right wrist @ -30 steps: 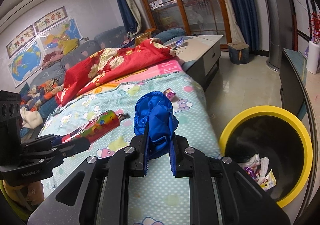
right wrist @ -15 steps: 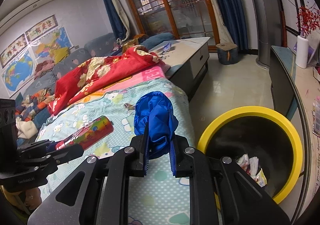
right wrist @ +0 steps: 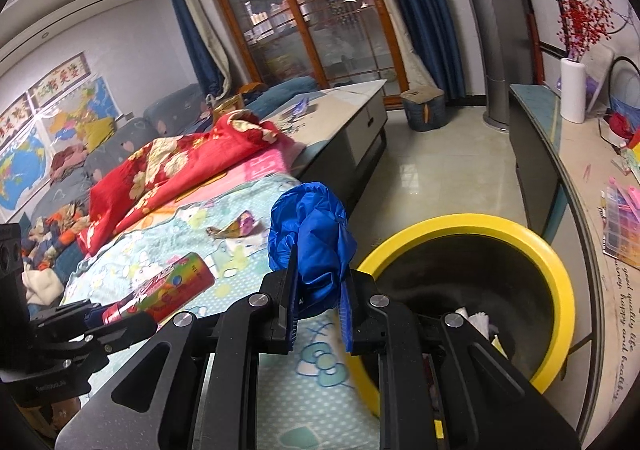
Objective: Collect trash
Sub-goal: 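Carry the red candy tube and blue bag over the yellow bin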
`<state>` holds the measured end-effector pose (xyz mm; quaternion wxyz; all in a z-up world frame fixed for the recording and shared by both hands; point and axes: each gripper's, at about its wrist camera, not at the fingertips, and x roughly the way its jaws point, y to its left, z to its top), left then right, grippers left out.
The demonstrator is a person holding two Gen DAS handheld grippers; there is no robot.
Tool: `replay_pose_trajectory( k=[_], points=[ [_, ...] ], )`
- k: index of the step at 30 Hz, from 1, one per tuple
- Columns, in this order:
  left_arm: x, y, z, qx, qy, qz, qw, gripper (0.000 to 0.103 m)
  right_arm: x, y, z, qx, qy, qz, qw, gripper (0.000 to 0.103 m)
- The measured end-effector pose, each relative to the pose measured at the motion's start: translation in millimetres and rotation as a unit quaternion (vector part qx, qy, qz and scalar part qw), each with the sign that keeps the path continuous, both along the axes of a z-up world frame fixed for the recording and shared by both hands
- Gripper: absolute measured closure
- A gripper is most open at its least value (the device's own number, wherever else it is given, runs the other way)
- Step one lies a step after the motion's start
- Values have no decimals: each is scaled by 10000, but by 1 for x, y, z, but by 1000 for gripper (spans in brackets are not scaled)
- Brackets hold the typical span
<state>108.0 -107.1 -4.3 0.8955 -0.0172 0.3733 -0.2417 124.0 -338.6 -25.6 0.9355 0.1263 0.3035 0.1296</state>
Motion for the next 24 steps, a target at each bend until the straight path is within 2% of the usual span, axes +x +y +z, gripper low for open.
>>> replay_pose_trajectory(
  k=[24],
  points=[
    [9, -66, -7, -11, -54, -462, 9989, 75, 1, -71, -13, 94, 106, -867, 9961, 87]
  ],
)
